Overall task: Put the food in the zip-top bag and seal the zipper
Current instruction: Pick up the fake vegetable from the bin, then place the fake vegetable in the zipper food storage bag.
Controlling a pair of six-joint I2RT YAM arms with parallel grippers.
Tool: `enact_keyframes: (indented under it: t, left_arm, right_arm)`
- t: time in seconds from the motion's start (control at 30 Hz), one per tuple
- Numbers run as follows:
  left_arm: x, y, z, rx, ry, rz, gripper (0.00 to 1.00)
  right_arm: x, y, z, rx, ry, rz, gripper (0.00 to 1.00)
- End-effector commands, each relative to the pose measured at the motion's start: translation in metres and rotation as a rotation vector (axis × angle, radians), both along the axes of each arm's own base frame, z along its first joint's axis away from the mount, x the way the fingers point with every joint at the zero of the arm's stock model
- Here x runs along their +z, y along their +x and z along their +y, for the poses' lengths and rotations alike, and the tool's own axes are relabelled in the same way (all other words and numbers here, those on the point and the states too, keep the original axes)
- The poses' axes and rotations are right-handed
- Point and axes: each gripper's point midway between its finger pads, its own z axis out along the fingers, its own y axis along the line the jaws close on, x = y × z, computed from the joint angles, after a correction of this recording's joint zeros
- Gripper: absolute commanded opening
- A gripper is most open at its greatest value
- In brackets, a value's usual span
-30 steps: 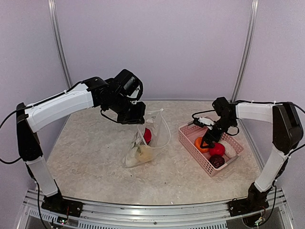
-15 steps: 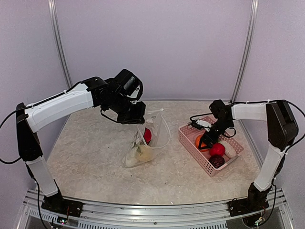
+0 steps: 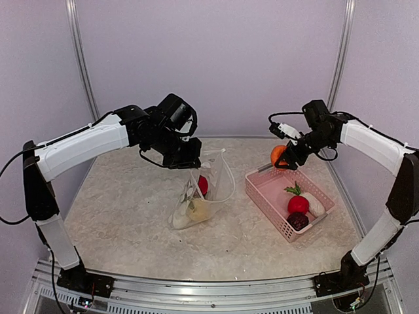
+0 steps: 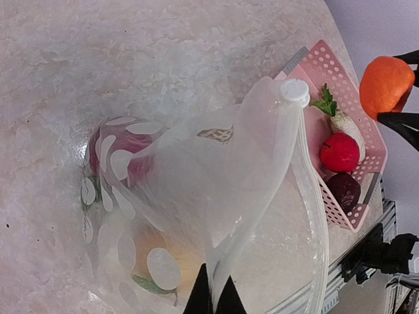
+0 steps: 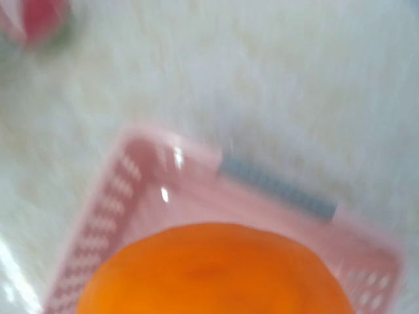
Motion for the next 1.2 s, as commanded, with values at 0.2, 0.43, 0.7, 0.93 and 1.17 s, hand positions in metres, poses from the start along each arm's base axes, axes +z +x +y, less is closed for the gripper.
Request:
enact_keyframes:
  t: [0.2, 0.43, 0.7, 0.93, 1.17]
  left_arm:
    - [0.013, 0.008, -0.022, -0.016, -0.071, -0.016, 0.00]
    - [0.021, 0.002, -0.035, -0.036, -0.121, -0.011, 0.00]
    - [0.035, -0.009, -0.041, -0.046, -0.131, -0.038, 0.00]
    - [0.032, -0.012, -0.038, -0.034, -0.132, -0.037, 0.00]
    - [0.022, -0.010, -0.037, -0.029, -0.125, -0.025, 0.00]
  right_arm:
    - [0.110, -0.047, 0.091, 0.298, 0.322, -0.049, 0.58]
    - [0.126, -0.081, 0.157, 0.479, 0.457, 0.008, 0.61]
    - [0.099, -0.103, 0.198, 0.575, 0.454, 0.073, 0.62]
    - [0.075, -0.108, 0.201, 0.556, 0.388, 0.049, 0.88]
    - [0.080, -0.104, 0.192, 0.515, 0.359, -0.014, 1.00]
